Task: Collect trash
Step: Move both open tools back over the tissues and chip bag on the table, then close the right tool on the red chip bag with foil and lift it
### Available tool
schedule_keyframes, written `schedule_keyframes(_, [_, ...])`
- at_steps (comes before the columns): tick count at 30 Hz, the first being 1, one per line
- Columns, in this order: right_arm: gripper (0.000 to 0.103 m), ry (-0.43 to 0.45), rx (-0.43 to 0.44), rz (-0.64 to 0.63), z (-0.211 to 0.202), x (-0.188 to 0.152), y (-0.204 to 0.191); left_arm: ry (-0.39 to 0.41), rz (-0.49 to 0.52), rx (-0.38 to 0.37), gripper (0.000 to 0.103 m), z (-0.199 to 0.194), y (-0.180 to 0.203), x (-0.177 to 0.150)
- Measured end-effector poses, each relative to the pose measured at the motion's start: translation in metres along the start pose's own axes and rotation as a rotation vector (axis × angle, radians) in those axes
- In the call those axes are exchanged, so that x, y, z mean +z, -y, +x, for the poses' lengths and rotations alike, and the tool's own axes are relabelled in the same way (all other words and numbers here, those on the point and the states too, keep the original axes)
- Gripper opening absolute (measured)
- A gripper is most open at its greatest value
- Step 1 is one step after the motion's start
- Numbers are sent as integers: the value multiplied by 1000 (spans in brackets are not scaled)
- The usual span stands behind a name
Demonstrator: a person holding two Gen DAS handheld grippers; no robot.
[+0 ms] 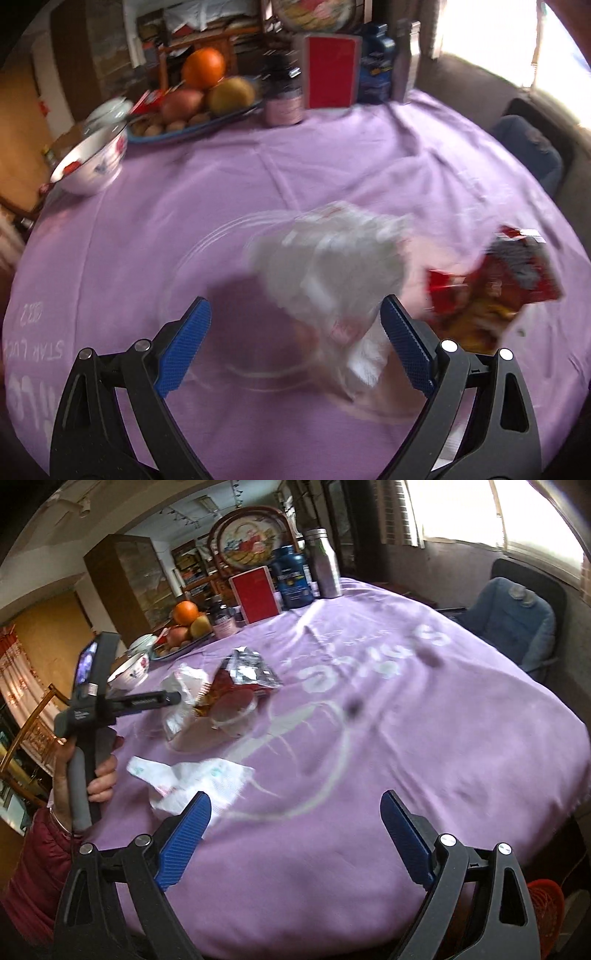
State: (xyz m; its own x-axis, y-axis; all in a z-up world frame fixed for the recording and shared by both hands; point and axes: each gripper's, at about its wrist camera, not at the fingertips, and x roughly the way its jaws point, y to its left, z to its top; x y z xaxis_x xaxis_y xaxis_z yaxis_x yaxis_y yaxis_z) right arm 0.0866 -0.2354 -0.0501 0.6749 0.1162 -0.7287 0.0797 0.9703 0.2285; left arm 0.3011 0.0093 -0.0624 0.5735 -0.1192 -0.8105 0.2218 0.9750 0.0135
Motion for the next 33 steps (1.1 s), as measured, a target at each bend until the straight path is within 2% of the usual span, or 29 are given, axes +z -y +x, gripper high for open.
schedule_keyframes(6, [92, 10, 32, -63, 20, 23, -25, -37, -143, 33, 90, 6, -41, 1])
schedule_keyframes(12, [92, -5, 87, -47, 51, 56, -38, -106, -215, -10, 90, 21, -54, -4])
schedule_keyframes(16, [92, 0, 109, -17, 70, 74, -39, -98, -194, 23, 93, 24, -48, -5])
schedule_keyframes(20, [92, -14, 143, 52, 92, 88, -34, -85, -136, 103, 97, 29, -35, -7])
schedule_keyframes(28, [92, -85, 198, 173, 132, 98, -20, -76, -161, 114, 98, 29, -37, -9])
schedule_keyframes(33, [92, -133, 225, 196, 150, 97, -21, -73, -166, 119, 98, 28, -37, -9])
